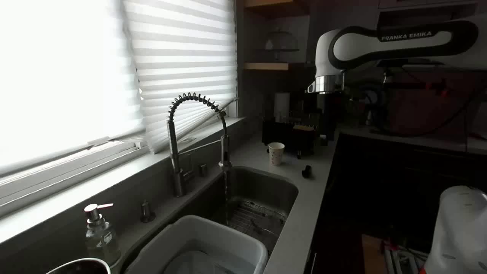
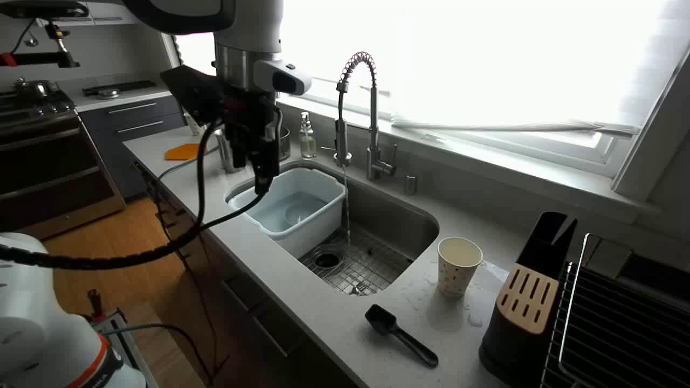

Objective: Pour water into the black measuring cup then pour the water into the cup

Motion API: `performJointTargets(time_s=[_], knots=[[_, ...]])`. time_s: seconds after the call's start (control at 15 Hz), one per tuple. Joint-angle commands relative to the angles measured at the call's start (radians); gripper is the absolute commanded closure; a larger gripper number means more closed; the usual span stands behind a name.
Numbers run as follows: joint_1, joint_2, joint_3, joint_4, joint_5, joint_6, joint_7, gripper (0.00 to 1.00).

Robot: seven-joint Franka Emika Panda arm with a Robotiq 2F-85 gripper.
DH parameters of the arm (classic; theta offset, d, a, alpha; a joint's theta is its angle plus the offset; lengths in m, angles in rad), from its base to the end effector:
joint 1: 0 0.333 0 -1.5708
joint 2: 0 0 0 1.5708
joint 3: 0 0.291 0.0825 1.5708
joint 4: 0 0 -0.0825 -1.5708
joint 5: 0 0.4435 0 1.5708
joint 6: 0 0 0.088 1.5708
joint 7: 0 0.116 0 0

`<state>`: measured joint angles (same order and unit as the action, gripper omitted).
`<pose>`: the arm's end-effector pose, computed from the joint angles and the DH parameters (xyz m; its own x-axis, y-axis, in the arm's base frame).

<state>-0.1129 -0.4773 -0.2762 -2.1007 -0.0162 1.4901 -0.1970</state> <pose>0.4221 -0.1904 0.5526 0.9820 -0.1432 -0.1231 -0.1596 -0.9778 -0.1360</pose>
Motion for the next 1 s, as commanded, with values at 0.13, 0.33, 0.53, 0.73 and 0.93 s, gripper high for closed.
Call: performJointTargets(time_s=[0.13,0.33,0.53,0.73,0.93], knots=[[-0.018,0.004,0.013,0.002,0.006,-0.002,-0.007,0.00],[-0.018,0.004,0.013,0.002,0.006,-0.002,-0.007,0.00],[-0.018,0.003,0.016,0.002,0.002,0.005,-0.009,0.00],[-0.019,0.003,0.021,0.003,-0.004,0.017,-0.014,0.00],[-0.019,0.003,0.022,0.003,-0.004,0.018,-0.015,0.00]])
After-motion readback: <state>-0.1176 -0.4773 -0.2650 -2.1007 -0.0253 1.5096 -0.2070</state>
